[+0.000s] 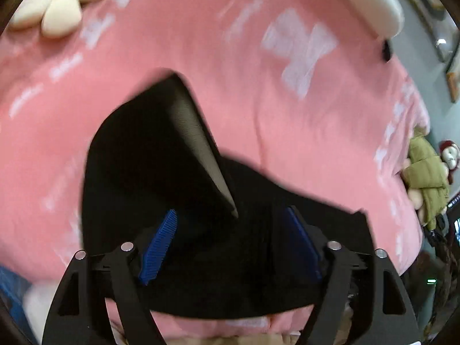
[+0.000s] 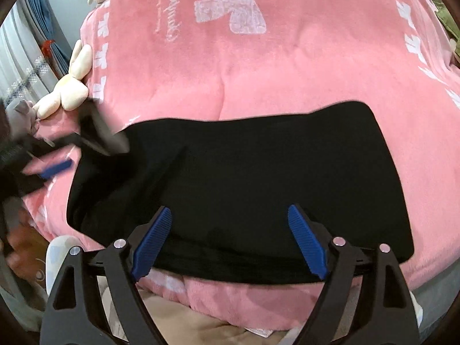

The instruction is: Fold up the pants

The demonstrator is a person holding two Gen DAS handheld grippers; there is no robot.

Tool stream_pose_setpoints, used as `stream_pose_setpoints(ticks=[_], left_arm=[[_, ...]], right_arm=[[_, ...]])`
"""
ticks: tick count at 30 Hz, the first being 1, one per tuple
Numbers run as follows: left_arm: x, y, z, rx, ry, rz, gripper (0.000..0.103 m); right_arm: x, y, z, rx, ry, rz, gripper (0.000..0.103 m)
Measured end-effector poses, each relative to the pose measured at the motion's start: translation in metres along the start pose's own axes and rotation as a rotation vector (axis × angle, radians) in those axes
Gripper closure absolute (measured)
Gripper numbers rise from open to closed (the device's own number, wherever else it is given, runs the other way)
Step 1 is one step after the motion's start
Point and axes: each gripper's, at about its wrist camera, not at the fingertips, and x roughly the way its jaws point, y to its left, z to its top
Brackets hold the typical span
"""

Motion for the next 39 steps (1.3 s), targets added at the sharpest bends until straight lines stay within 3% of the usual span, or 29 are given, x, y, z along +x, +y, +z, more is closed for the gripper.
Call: stream_pose_setpoints(ticks=[3, 4, 9, 12, 15, 17, 18, 19, 20, 23, 26, 29, 31, 33, 34, 38, 39], left_arm=[[-0.002, 0.001, -0.016, -0.014, -0.003, -0.028, 0.027], [-0.006, 0.003, -0.017, -0.011, -0.016, -0.013, 0.019], [-0.031, 0.026, -0.033, 0.078, -0.049, 0.259, 0.016], [-0.036, 0.041, -0.037, 0.084, -0.046, 0.316, 0.016], [-0.043, 0.062, -0.045, 0.058, -0.032, 0.323, 0.016], [-0.048, 0.076, -0.055, 0.028, -0.023, 0.317, 0.016], [-0.051, 0.082, -0.06, 0.012, -0.019, 0.314, 0.016], [-0.053, 0.091, -0.062, -0.01, -0.013, 0.314, 0.017], [-0.054, 0.095, -0.065, -0.016, -0.011, 0.311, 0.016], [-0.062, 0.102, -0.068, -0.004, -0.022, 0.337, 0.016], [-0.069, 0.106, -0.065, -0.01, -0.046, 0.342, 0.016], [-0.077, 0.105, -0.058, -0.039, -0.065, 0.298, 0.016], [-0.083, 0.1, -0.055, -0.039, -0.085, 0.277, 0.016], [-0.086, 0.095, -0.054, -0.034, -0.097, 0.261, 0.016], [-0.082, 0.091, -0.054, -0.034, -0.091, 0.248, 0.016], [-0.054, 0.069, -0.055, -0.028, -0.004, 0.193, 0.016], [-0.048, 0.061, -0.056, -0.017, 0.015, 0.173, 0.016]], right_arm=[[-0.005, 0.001, -0.001, -0.016, -0.001, 0.021, 0.022], [-0.006, 0.002, 0.002, -0.023, -0.001, 0.039, 0.022], [0.013, 0.044, 0.044, -0.078, 0.032, 0.246, 0.022], [0.043, 0.089, 0.075, -0.173, 0.073, 0.334, 0.015], [0.08, 0.126, 0.088, -0.231, 0.119, 0.337, 0.015], [0.111, 0.146, 0.09, -0.239, 0.165, 0.285, 0.017], [0.128, 0.157, 0.087, -0.251, 0.194, 0.259, 0.027], [0.137, 0.162, 0.082, -0.254, 0.219, 0.255, 0.045], [0.145, 0.168, 0.075, -0.249, 0.243, 0.254, 0.053], [0.14, 0.181, 0.059, -0.273, 0.191, 0.214, 0.085], [0.106, 0.18, 0.063, -0.22, 0.133, 0.312, 0.091], [0.039, 0.167, 0.076, -0.192, 0.009, 0.383, 0.091], [-0.003, 0.152, 0.078, -0.192, -0.071, 0.36, 0.091], [-0.032, 0.125, 0.072, -0.19, -0.117, 0.283, 0.091], [-0.037, 0.102, 0.062, -0.178, -0.115, 0.199, 0.09], [0.018, 0.01, 0.022, -0.019, 0.056, -0.01, 0.09], [0.032, -0.003, 0.011, -0.008, 0.108, -0.049, 0.083]])
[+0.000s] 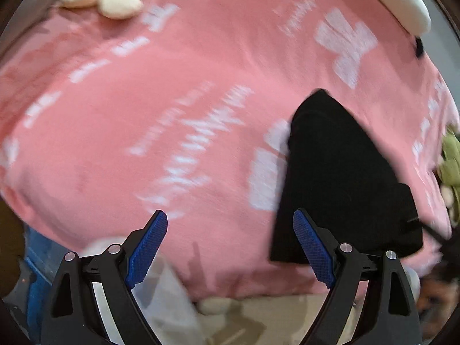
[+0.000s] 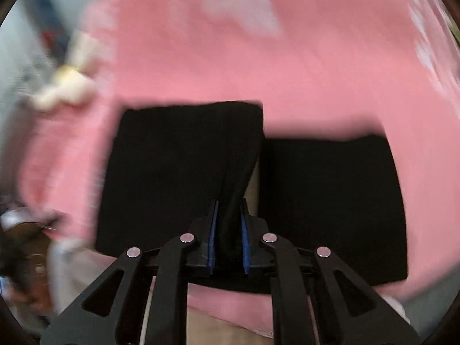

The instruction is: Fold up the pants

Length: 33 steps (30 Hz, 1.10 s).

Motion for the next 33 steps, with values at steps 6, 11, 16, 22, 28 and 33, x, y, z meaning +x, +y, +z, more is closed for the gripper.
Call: stream_pose_setpoints(ticks=[6, 11, 16, 22, 28, 33], left_arm=[[0.012, -0.051, -0.009, 0.13, 0.045, 0.044, 0.016], [0.015, -0.082, -0.011, 0.216, 0.014, 0.099, 0.016], [0.022, -0.093, -0.013, 0.23, 0.032, 0.087, 0.016], [0.029, -0.085, -0.011, 0.204, 0.041, 0.094, 0.016], [0.033, -0.081, -0.008, 0.19, 0.043, 0.059, 0.016], [0.047, -0.091, -0.013, 0.198, 0.089, 0.034, 0.016]], right_arm=[[-0.015, -0.025, -0.002, 0.157, -0.062, 0.182, 0.051], [-0.003, -0.016, 0.039, 0.062, -0.081, 0.184, 0.034], [0.053, -0.016, 0.086, 0.011, -0.019, 0.192, 0.018], [0.042, 0.015, 0.078, -0.06, -0.008, 0.333, 0.08], [-0.094, 0.014, 0.067, -0.156, -0.325, 0.041, 0.079], [-0.012, -0.057, 0.044, -0.057, -0.033, -0.24, 0.075]])
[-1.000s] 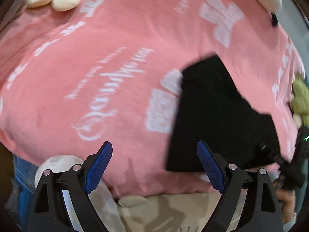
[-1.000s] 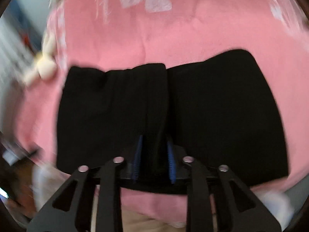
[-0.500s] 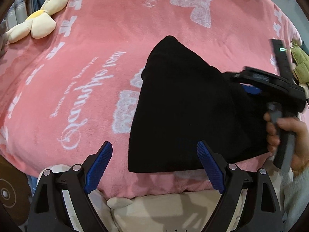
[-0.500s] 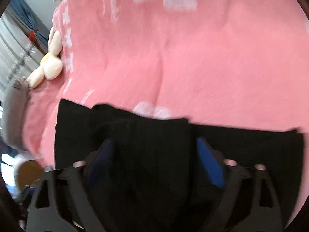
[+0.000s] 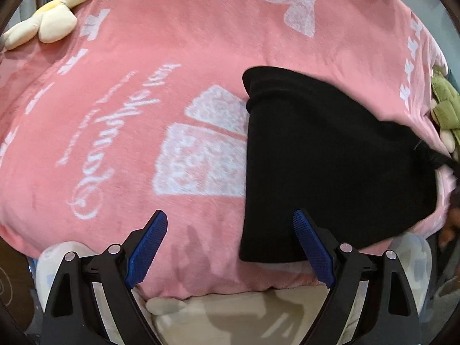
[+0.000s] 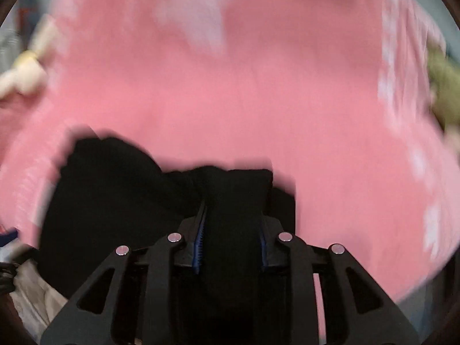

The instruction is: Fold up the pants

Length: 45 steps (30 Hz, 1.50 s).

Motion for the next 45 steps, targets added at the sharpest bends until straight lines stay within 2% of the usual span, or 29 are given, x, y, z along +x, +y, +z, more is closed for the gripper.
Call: stream_pose_setpoints(ticks=[2, 4, 5, 6, 8, 9, 11, 13, 14, 16, 17, 19, 20, 21, 22, 23, 25, 26, 27, 29, 30, 32, 35, 38, 39, 41, 42, 43, 45], left_arm=[[0.001, -0.005, -0.001, 0.017, 0.01, 0.002, 0.016], [-0.001, -0.007, -0.001, 0.023, 0.002, 0.01, 0.016], [-0.002, -0.006, -0.001, 0.022, -0.004, 0.01, 0.016], [-0.002, -0.005, -0.001, 0.015, -0.007, 0.011, 0.016], [0.001, -0.002, 0.0, -0.005, 0.002, 0.006, 0.016], [0.002, 0.0, -0.001, -0.012, 0.009, 0.004, 0.016], [0.0, 0.001, -0.003, -0.019, 0.014, 0.006, 0.016], [-0.003, 0.003, -0.005, -0.011, 0.012, 0.011, 0.016], [-0.006, 0.004, -0.007, -0.01, 0.007, 0.013, 0.016], [-0.008, 0.009, -0.01, -0.006, -0.002, 0.005, 0.016], [-0.007, 0.011, -0.012, 0.002, 0.0, 0.008, 0.016], [-0.002, 0.016, -0.014, -0.003, 0.01, 0.009, 0.016], [0.0, 0.018, -0.014, -0.009, 0.016, -0.002, 0.016], [0.003, 0.02, -0.014, -0.02, 0.024, -0.02, 0.016], [0.006, 0.022, -0.013, -0.029, 0.029, -0.032, 0.016], [0.008, 0.022, -0.013, -0.032, 0.031, -0.04, 0.016], [0.012, 0.022, -0.011, -0.027, 0.035, -0.048, 0.016], [0.012, 0.023, -0.011, -0.025, 0.034, -0.051, 0.016], [0.012, 0.025, -0.01, -0.028, 0.03, -0.051, 0.016], [0.009, 0.03, -0.009, -0.045, 0.018, -0.053, 0.016], [0.009, 0.031, -0.009, -0.05, 0.017, -0.054, 0.016], [0.009, 0.035, -0.008, -0.056, 0.02, -0.049, 0.016], [0.012, 0.041, -0.008, -0.071, 0.028, -0.064, 0.016], [0.014, 0.043, -0.005, -0.078, 0.032, -0.081, 0.016], [0.013, 0.042, -0.005, -0.075, 0.029, -0.081, 0.016], [0.013, 0.039, -0.005, -0.066, 0.024, -0.077, 0.016], [0.014, 0.037, -0.005, -0.062, 0.025, -0.073, 0.016], [0.013, 0.034, -0.005, -0.061, 0.026, -0.074, 0.016], [0.012, 0.027, -0.004, -0.054, 0.027, -0.074, 0.016]], right_arm=[[-0.027, -0.006, -0.006, 0.101, -0.085, 0.121, 0.074], [-0.058, 0.007, -0.001, 0.101, -0.18, 0.187, 0.056], [-0.061, 0.021, 0.009, 0.083, -0.184, 0.222, 0.054], [-0.061, 0.04, 0.02, 0.034, -0.158, 0.301, 0.052], [-0.051, 0.071, 0.033, -0.029, -0.117, 0.384, 0.047], [-0.042, 0.086, 0.041, -0.072, -0.082, 0.42, 0.037], [-0.011, 0.122, 0.055, -0.169, 0.019, 0.43, 0.036], [0.003, 0.141, 0.062, -0.214, 0.037, 0.397, 0.042], [0.0, 0.144, 0.065, -0.211, 0.014, 0.429, 0.046], [-0.021, 0.145, 0.079, -0.168, -0.076, 0.462, 0.046], [-0.04, 0.147, 0.084, -0.172, -0.149, 0.429, 0.045], [-0.067, 0.156, 0.088, -0.228, -0.221, 0.422, 0.045], [-0.07, 0.165, 0.089, -0.259, -0.2, 0.447, 0.045], [-0.062, 0.177, 0.089, -0.299, -0.127, 0.503, 0.049], [-0.046, 0.19, 0.088, -0.329, -0.049, 0.547, 0.058], [-0.028, 0.203, 0.083, -0.359, 0.028, 0.553, 0.063], [0.024, 0.225, 0.071, -0.427, 0.186, 0.508, 0.081], [0.054, 0.231, 0.072, -0.454, 0.218, 0.44, 0.088], [0.071, 0.232, 0.077, -0.453, 0.22, 0.395, 0.103], [0.097, 0.213, 0.107, -0.281, 0.195, 0.448, 0.103], [0.093, 0.201, 0.125, -0.205, 0.108, 0.431, 0.102], [0.072, 0.189, 0.14, -0.182, 0.001, 0.33, 0.097], [0.027, 0.169, 0.115, -0.178, -0.019, 0.455, 0.097], [-0.014, 0.128, 0.061, -0.195, -0.081, 0.348, 0.096], [-0.025, 0.106, 0.041, -0.16, -0.091, 0.313, 0.093], [-0.039, 0.079, 0.013, -0.09, -0.084, 0.28, 0.064], [-0.045, 0.061, -0.006, -0.049, -0.072, 0.238, 0.034], [-0.047, 0.053, -0.015, -0.034, -0.069, 0.216, 0.028], [-0.052, 0.048, -0.035, -0.063, -0.069, 0.219, 0.028]])
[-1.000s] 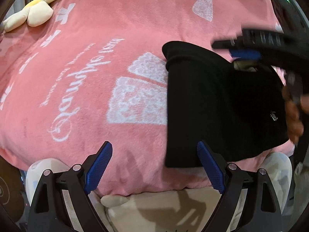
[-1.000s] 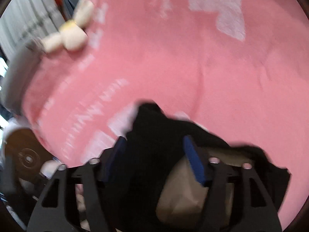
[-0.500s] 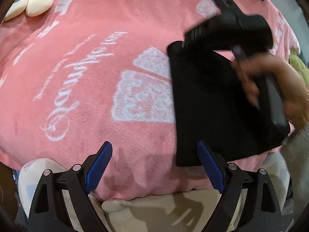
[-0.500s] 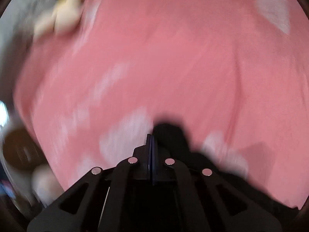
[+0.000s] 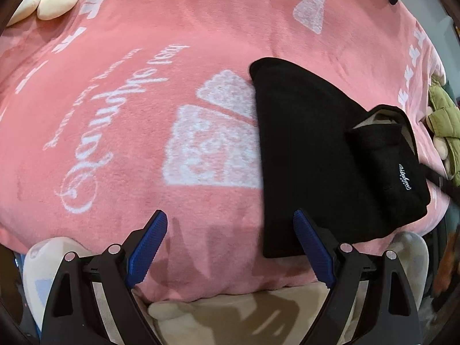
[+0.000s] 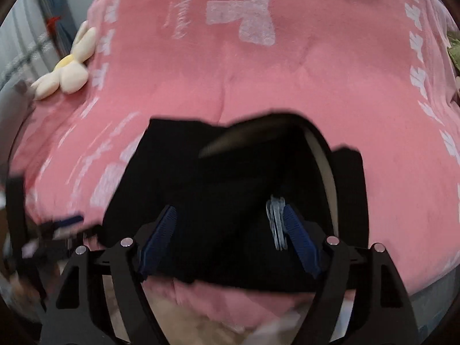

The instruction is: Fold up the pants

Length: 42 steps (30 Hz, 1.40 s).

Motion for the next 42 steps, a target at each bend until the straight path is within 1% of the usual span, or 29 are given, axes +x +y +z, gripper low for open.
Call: stream_pose_setpoints(ticks=[1, 4, 6, 8, 9, 10, 12, 13, 14, 15, 16, 17, 18, 19, 20, 21, 22, 23, 24, 27, 29, 31, 33, 34, 36, 37, 38, 40, 42], left_arm=[[-0.001, -0.005, 0.0, 0.005, -0.001, 0.003, 0.016], [-0.004, -0.017, 0.002, 0.003, -0.002, 0.01, 0.016], [-0.008, -0.022, 0.0, -0.002, 0.004, 0.003, 0.016], [-0.013, -0.027, -0.002, 0.001, -0.002, 0.017, 0.016], [-0.016, -0.029, -0.003, 0.007, -0.009, 0.028, 0.016], [-0.02, -0.032, -0.005, 0.016, -0.018, 0.043, 0.016], [-0.021, -0.034, -0.005, 0.016, -0.022, 0.057, 0.016], [-0.019, -0.036, -0.005, 0.01, -0.016, 0.059, 0.016], [-0.017, -0.036, -0.005, 0.005, -0.009, 0.059, 0.016], [-0.017, -0.037, -0.005, 0.001, -0.001, 0.058, 0.016], [-0.017, -0.039, -0.004, 0.001, 0.003, 0.052, 0.016], [-0.018, -0.04, -0.004, 0.007, 0.001, 0.051, 0.016], [-0.019, -0.042, -0.003, 0.017, -0.004, 0.057, 0.016], [-0.02, -0.043, -0.003, 0.024, -0.01, 0.064, 0.016], [-0.02, -0.042, -0.003, 0.03, -0.017, 0.07, 0.016], [-0.018, -0.041, -0.003, 0.027, -0.015, 0.073, 0.016], [-0.015, -0.041, -0.003, 0.02, -0.011, 0.072, 0.016], [-0.012, -0.04, -0.002, 0.007, -0.004, 0.065, 0.016], [-0.01, -0.04, -0.002, -0.004, 0.002, 0.059, 0.016], [-0.004, -0.046, 0.002, -0.018, 0.013, 0.027, 0.016], [-0.001, -0.054, 0.008, -0.015, 0.012, 0.002, 0.016], [0.003, -0.063, 0.015, 0.003, 0.014, 0.005, 0.016], [0.005, -0.069, 0.018, 0.02, 0.02, 0.009, 0.016], [0.004, -0.072, 0.019, 0.034, 0.011, 0.021, 0.016], [0.003, -0.076, 0.02, 0.065, -0.011, 0.066, 0.016], [0.003, -0.078, 0.02, 0.082, -0.02, 0.095, 0.016], [0.003, -0.08, 0.019, 0.105, -0.025, 0.128, 0.016], [0.005, -0.082, 0.018, 0.134, -0.02, 0.154, 0.016], [0.006, -0.08, 0.018, 0.13, -0.01, 0.149, 0.016]], right_arm=[[-0.001, 0.004, -0.007, -0.017, -0.001, -0.01, 0.027], [0.011, 0.012, -0.005, -0.064, -0.007, -0.022, 0.024], [0.026, 0.016, 0.0, -0.106, -0.01, -0.075, 0.025], [0.039, 0.018, 0.008, -0.087, -0.002, -0.043, 0.027], [0.041, 0.019, 0.013, -0.049, -0.003, 0.011, 0.026], [0.043, 0.022, 0.013, -0.036, -0.007, 0.023, 0.016], [0.054, 0.037, 0.012, -0.085, -0.014, -0.01, 0.01], [0.061, 0.042, 0.008, -0.116, -0.014, -0.031, 0.015], [0.069, 0.045, 0.003, -0.141, -0.006, -0.054, 0.03], [0.07, 0.04, 0.002, -0.121, -0.014, -0.067, 0.057], [0.062, 0.029, 0.004, -0.067, -0.033, -0.025, 0.084], [0.047, 0.007, 0.01, 0.052, -0.056, 0.063, 0.091], [0.029, -0.019, 0.012, 0.167, -0.092, 0.101, 0.091], [0.013, -0.041, 0.01, 0.236, -0.132, 0.095, 0.087], [0.003, -0.056, 0.006, 0.269, -0.157, 0.06, 0.08], [-0.011, -0.077, -0.001, 0.303, -0.177, -0.061, 0.057], [-0.017, -0.087, -0.006, 0.309, -0.168, -0.155, 0.046], [-0.025, -0.098, -0.013, 0.316, -0.159, -0.257, 0.046], [-0.034, -0.107, -0.02, 0.336, -0.167, -0.261, 0.046], [-0.049, -0.115, -0.025, 0.412, -0.198, -0.11, 0.044], [-0.044, -0.108, -0.016, 0.366, -0.193, -0.065, 0.035], [-0.023, -0.1, -0.005, 0.295, -0.151, -0.051, 0.032], [0.008, -0.095, -0.001, 0.275, -0.063, 0.002, 0.033], [0.017, -0.094, -0.004, 0.282, -0.034, 0.02, 0.039], [0.037, -0.084, -0.003, 0.233, 0.004, -0.024, 0.054], [0.035, -0.076, -0.001, 0.196, -0.004, -0.047, 0.071], [0.028, -0.071, 0.0, 0.19, -0.017, -0.037, 0.079], [-0.005, -0.061, 0.008, 0.194, -0.09, 0.033, 0.088], [-0.022, -0.057, 0.011, 0.18, -0.128, 0.062, 0.088]])
